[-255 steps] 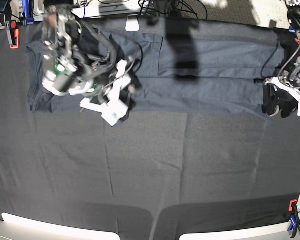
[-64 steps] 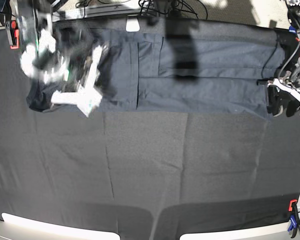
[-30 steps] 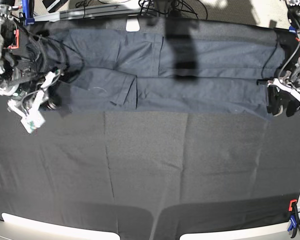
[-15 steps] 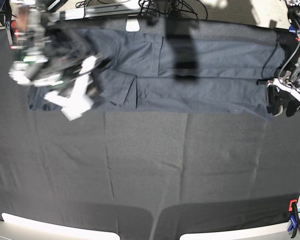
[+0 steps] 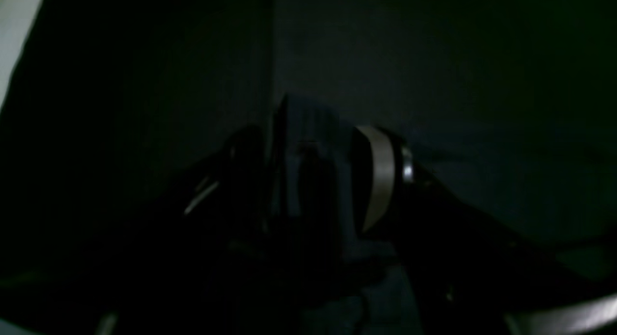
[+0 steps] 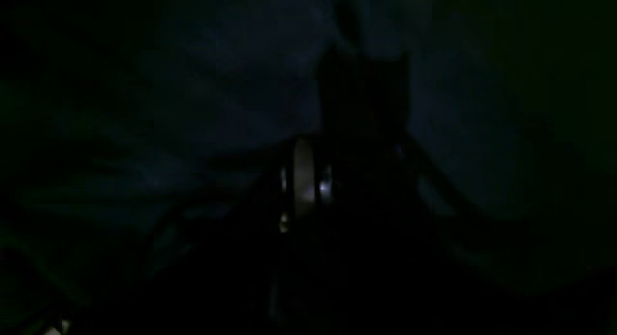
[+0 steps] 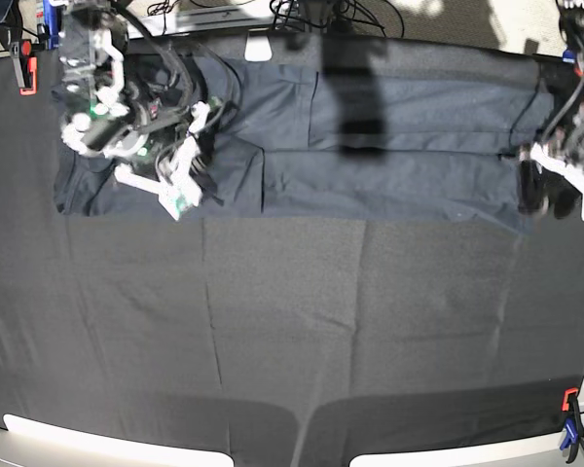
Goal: Layout the t-shirt on the table in an organized manner, then fold the t-shirt properly
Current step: 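Grasp the shirt end with the left gripper while right holds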
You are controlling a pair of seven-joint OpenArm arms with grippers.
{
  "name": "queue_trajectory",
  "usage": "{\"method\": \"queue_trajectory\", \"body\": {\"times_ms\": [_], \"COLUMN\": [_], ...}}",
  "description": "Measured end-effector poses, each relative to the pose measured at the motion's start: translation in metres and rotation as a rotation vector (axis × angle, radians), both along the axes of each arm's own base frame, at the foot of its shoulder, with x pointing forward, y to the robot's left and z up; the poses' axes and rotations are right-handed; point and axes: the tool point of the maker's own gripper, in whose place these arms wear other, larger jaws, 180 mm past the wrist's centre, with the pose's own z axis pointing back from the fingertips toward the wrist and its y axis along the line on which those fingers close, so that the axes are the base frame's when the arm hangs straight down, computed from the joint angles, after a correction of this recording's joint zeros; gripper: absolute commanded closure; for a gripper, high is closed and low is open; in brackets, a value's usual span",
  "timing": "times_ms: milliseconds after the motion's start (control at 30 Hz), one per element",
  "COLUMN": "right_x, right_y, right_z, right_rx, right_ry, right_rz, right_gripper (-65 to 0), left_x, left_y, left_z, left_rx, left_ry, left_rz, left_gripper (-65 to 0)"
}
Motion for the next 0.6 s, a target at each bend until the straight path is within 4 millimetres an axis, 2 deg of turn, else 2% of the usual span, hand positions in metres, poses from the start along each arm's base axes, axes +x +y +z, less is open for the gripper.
{"method": "queue_trajectory", "body": {"times_ms": [100,167,267,367,600], "right_x": [0.005,0.004,0.003,0.002,0.002], "right_y": [0.018,0.025,0.032,0.035,0.035], "right_z": [0.023,0.028,0.032,0.034,0.034], "right_rx": [0.087,0.133,0.181,0.203,0.202], "right_ry": [-0.054,-0.057,-0.053,-0.051,-0.051], "right_rz": [0.03,0.037,0.043,0.046,0.048], "right_gripper": [0.0,0.0,0.0,0.0,0.0], "left_x": [-0.014,-0.023,-0.031,-0.032,-0.037], "left_y": [0.021,0.027,0.016,0.005,0.001], "left_z": [-0.002,-0.007,-0.014,-0.018,-0.03], "left_rx": [0.02,0.026,-0.028,-0.072,-0.042], "left_ry": [0.018,0.048,0.073,0.066,0.097], "left_rz": [0.054,0.07,0.054,0.053,0.064], "left_gripper": [-27.8,-27.8,-27.8,-27.8,-28.0]}}
